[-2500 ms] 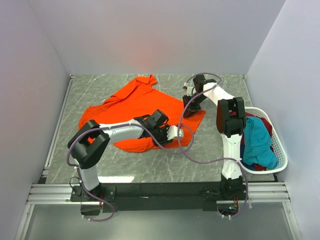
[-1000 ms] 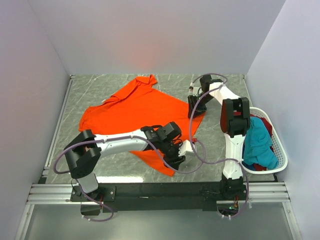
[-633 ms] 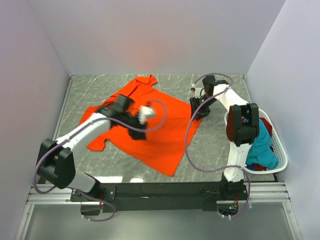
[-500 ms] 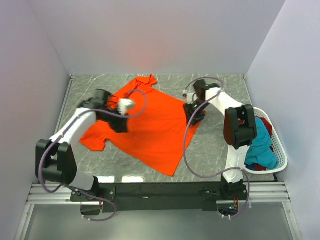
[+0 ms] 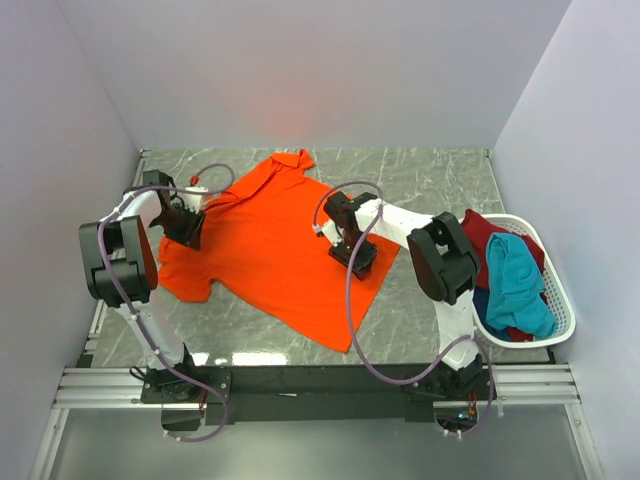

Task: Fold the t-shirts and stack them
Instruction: Flatten the tshirt out

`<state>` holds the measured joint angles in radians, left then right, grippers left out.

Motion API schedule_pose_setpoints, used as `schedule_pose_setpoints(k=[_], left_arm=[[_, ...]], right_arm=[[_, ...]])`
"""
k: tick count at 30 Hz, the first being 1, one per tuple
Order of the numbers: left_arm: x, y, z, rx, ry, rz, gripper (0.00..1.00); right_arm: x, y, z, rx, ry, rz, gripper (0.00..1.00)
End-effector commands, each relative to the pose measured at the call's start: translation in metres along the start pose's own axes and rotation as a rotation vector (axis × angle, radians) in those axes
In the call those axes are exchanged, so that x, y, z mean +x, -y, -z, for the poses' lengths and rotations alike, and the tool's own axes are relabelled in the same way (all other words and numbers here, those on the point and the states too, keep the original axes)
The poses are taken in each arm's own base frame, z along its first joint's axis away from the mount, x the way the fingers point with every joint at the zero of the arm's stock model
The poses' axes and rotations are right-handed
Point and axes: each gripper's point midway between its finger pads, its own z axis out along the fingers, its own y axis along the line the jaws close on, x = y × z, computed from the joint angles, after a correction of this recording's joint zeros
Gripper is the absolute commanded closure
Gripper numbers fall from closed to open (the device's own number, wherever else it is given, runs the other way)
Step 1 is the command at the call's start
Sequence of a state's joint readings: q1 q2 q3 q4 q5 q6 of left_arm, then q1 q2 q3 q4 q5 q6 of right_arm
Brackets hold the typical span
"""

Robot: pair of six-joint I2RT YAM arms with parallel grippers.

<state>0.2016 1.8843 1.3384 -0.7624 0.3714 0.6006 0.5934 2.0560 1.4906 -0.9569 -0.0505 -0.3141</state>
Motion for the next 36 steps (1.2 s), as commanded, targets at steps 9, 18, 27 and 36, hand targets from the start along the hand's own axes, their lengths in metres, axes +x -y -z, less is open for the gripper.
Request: schedule_pose_setpoints(k=[9, 18, 27, 36], left_arm=[[0.096, 0.015, -0.001, -0.115, -0.236, 0.025, 0.60], [0.071, 0.073, 0.045, 0.051, -0.143, 0.033, 0.52], [-0.084, 0.040, 0.075, 0.030, 0.234, 0.072, 0.50], [-0.168, 0.063, 0.018, -0.086, 0.305, -0.006, 0.45]], right_arm=[[0.018, 0.084, -0.010, 0.429, -0.168, 0.194, 0.56], [0.017, 0.141, 0.025, 0.492, -0.140, 0.110, 0.55], [-0.015, 0.093, 0.065, 0.245, 0.112, 0.003, 0.50], [-0.005, 0.047, 0.060, -0.125, 0.128, -0.182, 0.51]])
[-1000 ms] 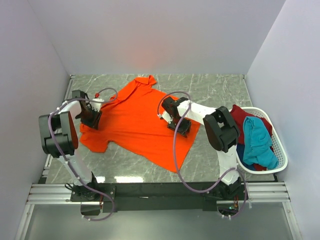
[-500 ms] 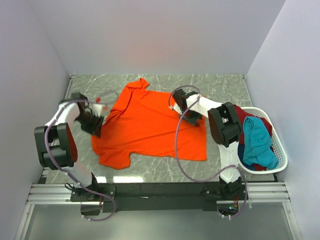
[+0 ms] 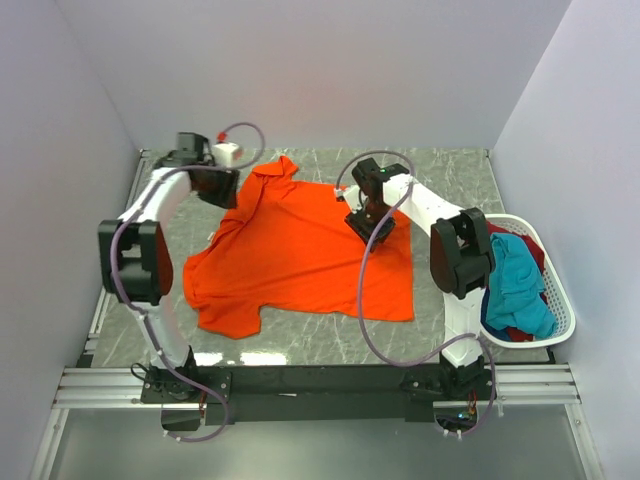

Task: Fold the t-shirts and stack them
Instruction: Flatten the tshirt out

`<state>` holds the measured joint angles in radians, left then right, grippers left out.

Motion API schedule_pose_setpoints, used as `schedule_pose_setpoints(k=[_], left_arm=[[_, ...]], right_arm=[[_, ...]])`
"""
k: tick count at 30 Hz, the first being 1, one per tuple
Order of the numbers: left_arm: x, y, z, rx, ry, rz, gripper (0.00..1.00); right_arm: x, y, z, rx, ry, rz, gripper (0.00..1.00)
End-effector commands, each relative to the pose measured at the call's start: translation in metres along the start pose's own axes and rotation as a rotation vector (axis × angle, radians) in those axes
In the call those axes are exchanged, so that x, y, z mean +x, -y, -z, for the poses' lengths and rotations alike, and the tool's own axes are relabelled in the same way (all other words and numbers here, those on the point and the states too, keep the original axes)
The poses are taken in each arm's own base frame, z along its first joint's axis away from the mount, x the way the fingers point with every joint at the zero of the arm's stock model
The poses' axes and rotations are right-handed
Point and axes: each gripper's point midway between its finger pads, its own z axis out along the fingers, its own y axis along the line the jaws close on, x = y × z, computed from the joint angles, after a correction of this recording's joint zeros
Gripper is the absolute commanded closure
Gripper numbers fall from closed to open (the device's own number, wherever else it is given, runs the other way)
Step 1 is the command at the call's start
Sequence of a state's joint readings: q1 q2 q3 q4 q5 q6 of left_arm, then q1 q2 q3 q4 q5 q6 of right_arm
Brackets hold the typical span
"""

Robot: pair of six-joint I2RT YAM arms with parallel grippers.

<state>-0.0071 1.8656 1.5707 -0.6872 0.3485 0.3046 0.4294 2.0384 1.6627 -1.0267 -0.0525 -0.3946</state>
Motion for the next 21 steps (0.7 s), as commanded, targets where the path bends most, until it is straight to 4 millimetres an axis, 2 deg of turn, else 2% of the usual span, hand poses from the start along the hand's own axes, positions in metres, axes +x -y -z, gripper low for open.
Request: schedule_pose_setpoints(k=[1, 5, 10, 19, 21], left_arm=[[-0.035, 0.019, -0.023, -0.037, 0.068, -0.021, 0.45], [-0.026, 0.033, -0.052, -0.068, 0.038, -0.051, 0.46], [-0.011, 0.028, -0.078, -0.136, -0.033, -0.046, 0.51], [0.010, 0.020, -0.097, -0.169, -0.120, -0.098, 0.54], [0.012, 0.020, -0.098, -0.168, -0.124, -0.104, 0.59]], right_arm=[[0.011, -0.029, 0.013, -0.208, 0.000, -0.124, 0.51], [0.021, -0.028, 0.005, -0.229, -0.015, -0.159, 0.52], [0.035, -0.030, -0.004, -0.243, -0.047, -0.175, 0.52], [0.047, -0.041, -0.007, -0.281, -0.074, -0.177, 0.53], [0.049, -0.041, -0.007, -0.281, -0.075, -0.172, 0.53]])
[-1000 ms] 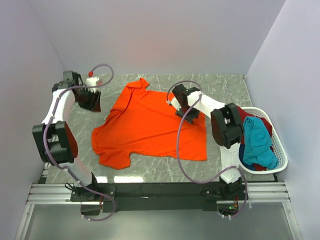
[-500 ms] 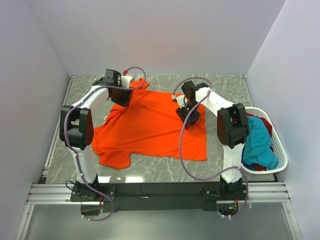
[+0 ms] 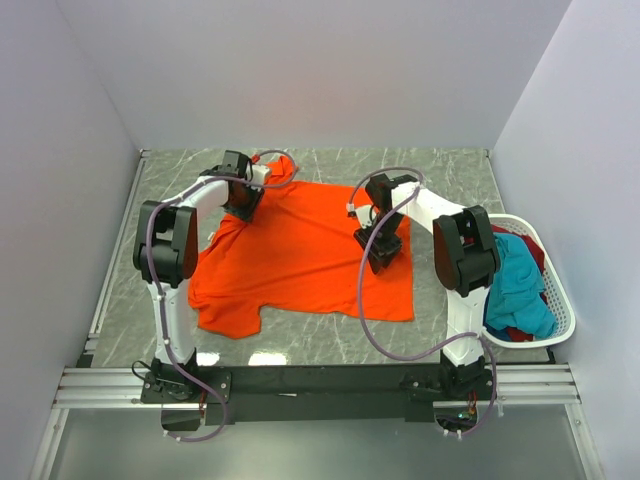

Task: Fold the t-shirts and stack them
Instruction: Flatten the tshirt out

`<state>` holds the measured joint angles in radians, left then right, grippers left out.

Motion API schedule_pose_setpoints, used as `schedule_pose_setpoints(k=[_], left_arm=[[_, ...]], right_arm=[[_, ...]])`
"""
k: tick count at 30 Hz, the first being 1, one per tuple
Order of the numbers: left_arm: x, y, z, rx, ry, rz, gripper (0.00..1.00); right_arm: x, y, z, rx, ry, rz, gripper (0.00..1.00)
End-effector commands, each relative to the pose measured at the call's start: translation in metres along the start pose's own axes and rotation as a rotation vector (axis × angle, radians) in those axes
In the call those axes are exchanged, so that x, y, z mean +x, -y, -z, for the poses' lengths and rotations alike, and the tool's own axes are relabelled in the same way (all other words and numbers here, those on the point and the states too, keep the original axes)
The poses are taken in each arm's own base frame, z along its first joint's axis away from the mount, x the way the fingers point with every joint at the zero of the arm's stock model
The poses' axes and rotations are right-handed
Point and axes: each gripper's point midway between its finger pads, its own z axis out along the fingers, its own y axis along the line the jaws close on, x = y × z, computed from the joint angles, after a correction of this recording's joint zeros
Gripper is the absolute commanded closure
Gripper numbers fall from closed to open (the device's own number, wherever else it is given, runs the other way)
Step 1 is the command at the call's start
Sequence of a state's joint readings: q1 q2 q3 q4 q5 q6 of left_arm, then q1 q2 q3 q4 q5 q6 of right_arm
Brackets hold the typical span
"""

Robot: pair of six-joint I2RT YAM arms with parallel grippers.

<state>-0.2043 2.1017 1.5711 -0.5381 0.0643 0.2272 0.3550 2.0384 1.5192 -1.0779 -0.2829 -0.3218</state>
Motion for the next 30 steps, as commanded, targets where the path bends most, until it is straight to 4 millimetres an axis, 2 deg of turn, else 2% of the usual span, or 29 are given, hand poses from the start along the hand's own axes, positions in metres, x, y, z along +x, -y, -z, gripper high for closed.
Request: schedule_pose_setpoints(k=[1, 2, 4, 5, 10, 12, 13, 14, 15, 21, 22, 24, 25, 27, 28, 29, 30], left_arm=[[-0.019, -0.007, 0.008, -0.033, 0.048, -0.028, 0.62], [-0.019, -0.008, 0.009, -0.038, 0.049, -0.027, 0.69], [-0.021, -0.012, 0.012, -0.049, 0.058, -0.019, 0.76], [-0.025, -0.014, 0.014, -0.048, 0.068, -0.012, 0.82], [-0.034, -0.040, 0.027, -0.066, 0.097, 0.016, 0.99], [-0.040, -0.057, 0.032, -0.089, 0.111, 0.027, 0.99], [-0.038, -0.063, 0.029, -0.093, 0.102, 0.032, 0.99], [-0.046, -0.072, 0.032, -0.106, 0.119, 0.026, 0.99], [-0.045, -0.084, 0.033, -0.124, 0.113, 0.037, 0.99], [-0.055, -0.134, 0.017, -0.232, 0.141, 0.010, 0.99], [-0.051, -0.143, 0.013, -0.267, 0.126, 0.001, 0.98], [-0.054, -0.155, 0.008, -0.294, 0.135, 0.001, 0.88], [-0.056, -0.161, 0.008, -0.308, 0.139, 0.001, 0.76], [-0.055, -0.166, 0.008, -0.322, 0.132, 0.003, 0.67], [-0.049, -0.178, 0.014, -0.330, 0.126, 0.031, 0.60], [-0.044, -0.185, 0.019, -0.329, 0.125, 0.056, 0.58], [-0.046, -0.189, 0.034, -0.329, 0.148, 0.079, 0.55]], right_arm=[[0.003, -0.006, 0.010, -0.008, 0.021, 0.006, 0.53], [0.005, -0.006, 0.009, -0.008, 0.015, 0.008, 0.53], [0.007, -0.005, 0.007, -0.008, 0.010, 0.008, 0.53], [0.010, -0.004, 0.004, -0.005, -0.001, 0.007, 0.53], [0.017, 0.002, -0.002, 0.028, -0.030, 0.002, 0.53], [0.020, 0.004, -0.003, 0.036, -0.048, 0.002, 0.53], [0.021, 0.004, -0.004, 0.037, -0.055, 0.004, 0.53], [0.023, 0.004, -0.005, 0.039, -0.061, 0.004, 0.53], [0.023, 0.005, -0.005, 0.047, -0.064, 0.006, 0.53], [0.024, 0.003, -0.004, 0.043, -0.073, 0.010, 0.53], [0.023, 0.003, -0.002, 0.045, -0.067, 0.011, 0.53], [0.023, 0.002, -0.001, 0.042, -0.061, 0.012, 0.53], [0.022, 0.001, 0.001, 0.038, -0.055, 0.012, 0.53], [0.021, -0.001, 0.003, 0.036, -0.044, 0.012, 0.53], [0.020, -0.002, 0.007, 0.039, -0.034, 0.013, 0.53], [0.019, -0.002, 0.009, 0.042, -0.025, 0.012, 0.53], [0.020, -0.002, 0.010, 0.044, -0.021, 0.015, 0.53]])
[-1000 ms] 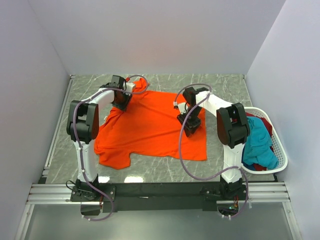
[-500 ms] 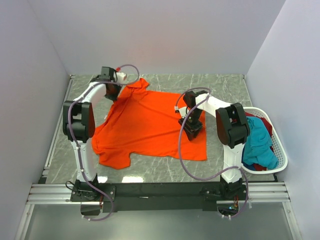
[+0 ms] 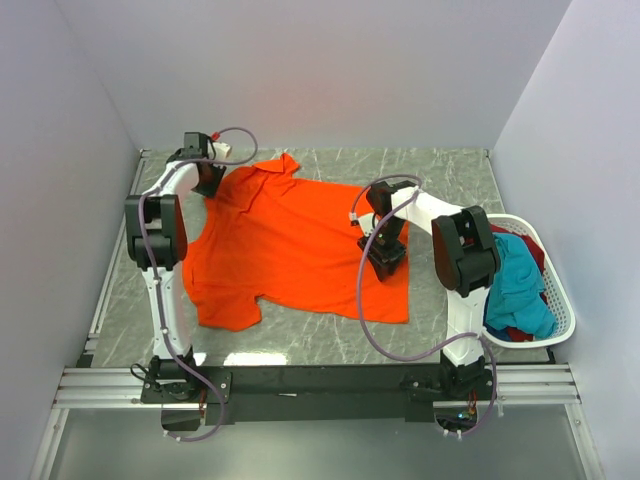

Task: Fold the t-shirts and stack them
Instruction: Flatten the tshirt out

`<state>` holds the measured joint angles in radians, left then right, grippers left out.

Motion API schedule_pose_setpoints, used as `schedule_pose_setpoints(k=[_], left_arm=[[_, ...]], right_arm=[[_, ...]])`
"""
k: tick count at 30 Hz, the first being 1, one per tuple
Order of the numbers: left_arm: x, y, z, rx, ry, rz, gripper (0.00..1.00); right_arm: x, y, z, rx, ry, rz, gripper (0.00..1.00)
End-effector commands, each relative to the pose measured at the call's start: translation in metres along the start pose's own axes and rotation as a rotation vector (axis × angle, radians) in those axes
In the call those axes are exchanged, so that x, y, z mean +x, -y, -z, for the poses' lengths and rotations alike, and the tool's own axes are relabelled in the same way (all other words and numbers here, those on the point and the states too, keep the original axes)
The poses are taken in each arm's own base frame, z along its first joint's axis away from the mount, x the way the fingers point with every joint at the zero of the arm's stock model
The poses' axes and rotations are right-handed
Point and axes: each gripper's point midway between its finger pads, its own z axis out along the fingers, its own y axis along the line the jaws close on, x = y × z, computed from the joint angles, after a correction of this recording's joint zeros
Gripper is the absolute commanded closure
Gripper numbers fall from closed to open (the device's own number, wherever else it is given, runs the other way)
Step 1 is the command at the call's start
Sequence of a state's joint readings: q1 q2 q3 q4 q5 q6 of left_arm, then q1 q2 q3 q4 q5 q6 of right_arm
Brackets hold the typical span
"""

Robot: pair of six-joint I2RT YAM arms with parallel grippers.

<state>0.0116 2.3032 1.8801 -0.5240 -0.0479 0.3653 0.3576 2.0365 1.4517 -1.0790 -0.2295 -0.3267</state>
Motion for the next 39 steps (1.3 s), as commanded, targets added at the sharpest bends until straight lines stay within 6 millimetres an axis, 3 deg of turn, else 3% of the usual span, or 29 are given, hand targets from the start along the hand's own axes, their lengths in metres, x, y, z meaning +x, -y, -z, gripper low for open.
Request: schedule_pose_setpoints(k=[1, 2, 3, 4, 5, 6, 8, 11, 12, 13, 16, 20, 24, 29, 34, 39], left_arm=[[-0.017, -0.043, 0.038, -0.039, 0.083, 0.068, 0.55], [-0.012, -0.043, 0.045, -0.014, 0.085, 0.082, 0.54], [-0.016, -0.048, 0.066, -0.010, 0.120, 0.094, 0.54], [0.001, -0.040, 0.066, 0.018, 0.091, 0.105, 0.55], [0.003, -0.037, 0.073, 0.078, 0.116, 0.121, 0.55], [0.000, -0.035, 0.085, 0.096, 0.137, 0.121, 0.55], [-0.008, -0.022, 0.090, 0.155, 0.176, 0.123, 0.57], [-0.036, -0.008, 0.089, 0.219, 0.218, 0.142, 0.57], [-0.039, 0.004, 0.076, 0.273, 0.210, 0.163, 0.57], [-0.060, 0.006, 0.081, 0.290, 0.255, 0.159, 0.57], [-0.084, 0.029, 0.068, 0.370, 0.291, 0.185, 0.59], [-0.089, 0.052, 0.045, 0.427, 0.268, 0.215, 0.62], [-0.073, 0.060, 0.015, 0.415, 0.210, 0.276, 0.65], [-0.044, 0.033, -0.011, 0.273, 0.133, 0.335, 0.68], [0.004, -0.006, -0.019, 0.156, 0.013, 0.417, 0.72], [0.069, 0.007, -0.001, 0.180, -0.149, 0.408, 0.74]], right_arm=[[-0.002, -0.007, 0.026, 0.018, 0.070, 0.024, 0.53], [-0.002, -0.007, 0.026, 0.022, 0.073, 0.025, 0.53], [-0.001, -0.006, 0.027, 0.027, 0.079, 0.026, 0.52], [-0.001, -0.005, 0.027, 0.032, 0.082, 0.030, 0.52], [0.000, -0.002, 0.027, 0.050, 0.081, 0.030, 0.53], [-0.003, 0.001, 0.027, 0.060, 0.094, 0.031, 0.53], [-0.009, 0.005, 0.028, 0.069, 0.104, 0.024, 0.54], [-0.027, 0.015, 0.034, 0.082, 0.144, 0.002, 0.59], [-0.034, 0.020, 0.037, 0.091, 0.165, -0.010, 0.59], [-0.045, 0.024, 0.044, 0.099, 0.194, -0.026, 0.60], [-0.064, 0.034, 0.051, 0.101, 0.238, -0.066, 0.65], [-0.077, 0.042, 0.051, 0.091, 0.244, -0.094, 0.69], [-0.081, 0.048, 0.038, 0.091, 0.210, -0.103, 0.69], [-0.076, 0.050, 0.024, 0.082, 0.151, -0.101, 0.69], [-0.063, 0.056, 0.016, 0.108, 0.087, -0.087, 0.69], [-0.060, 0.054, 0.018, 0.101, 0.081, -0.071, 0.69]])
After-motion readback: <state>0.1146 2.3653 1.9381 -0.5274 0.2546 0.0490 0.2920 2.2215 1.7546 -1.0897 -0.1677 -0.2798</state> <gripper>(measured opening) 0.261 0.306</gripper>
